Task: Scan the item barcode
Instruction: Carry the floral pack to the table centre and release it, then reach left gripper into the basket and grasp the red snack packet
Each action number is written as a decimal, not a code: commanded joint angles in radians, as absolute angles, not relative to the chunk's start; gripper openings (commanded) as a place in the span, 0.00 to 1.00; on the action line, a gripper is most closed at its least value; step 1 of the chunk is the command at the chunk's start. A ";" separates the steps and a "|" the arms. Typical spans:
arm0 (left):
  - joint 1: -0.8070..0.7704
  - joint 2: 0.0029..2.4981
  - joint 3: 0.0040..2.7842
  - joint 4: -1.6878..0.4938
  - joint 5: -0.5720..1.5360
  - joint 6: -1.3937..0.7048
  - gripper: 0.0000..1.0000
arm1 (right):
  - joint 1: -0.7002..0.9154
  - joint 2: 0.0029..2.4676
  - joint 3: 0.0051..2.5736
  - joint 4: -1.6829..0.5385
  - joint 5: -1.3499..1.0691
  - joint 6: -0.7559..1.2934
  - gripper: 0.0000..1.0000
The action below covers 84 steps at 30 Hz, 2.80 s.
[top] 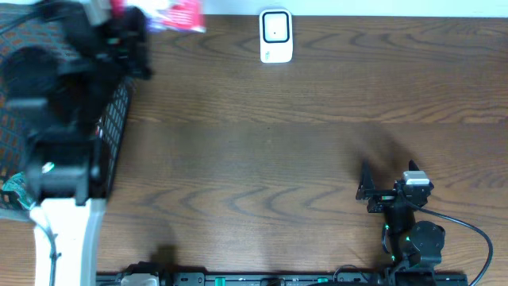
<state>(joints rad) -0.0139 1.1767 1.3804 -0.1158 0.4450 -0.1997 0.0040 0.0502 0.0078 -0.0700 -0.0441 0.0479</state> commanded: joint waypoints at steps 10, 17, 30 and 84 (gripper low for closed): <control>-0.333 1.645 1.392 -0.311 0.392 -0.498 0.07 | -0.014 0.044 0.006 -0.074 -0.035 0.047 0.99; -0.451 1.847 1.392 -0.294 0.393 -0.703 0.07 | -0.014 0.044 0.006 -0.074 -0.035 0.047 0.99; -0.582 1.903 1.392 -0.235 0.401 -0.760 0.63 | -0.013 0.044 0.006 -0.074 -0.035 0.047 0.99; 0.626 1.958 1.443 -0.698 0.486 0.277 0.94 | -0.014 0.044 0.006 -0.074 -0.035 0.047 0.99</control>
<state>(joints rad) 0.6453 1.9217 1.4567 -0.6968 0.4686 0.2417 0.0040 0.0502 0.0078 -0.0704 -0.0441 0.0479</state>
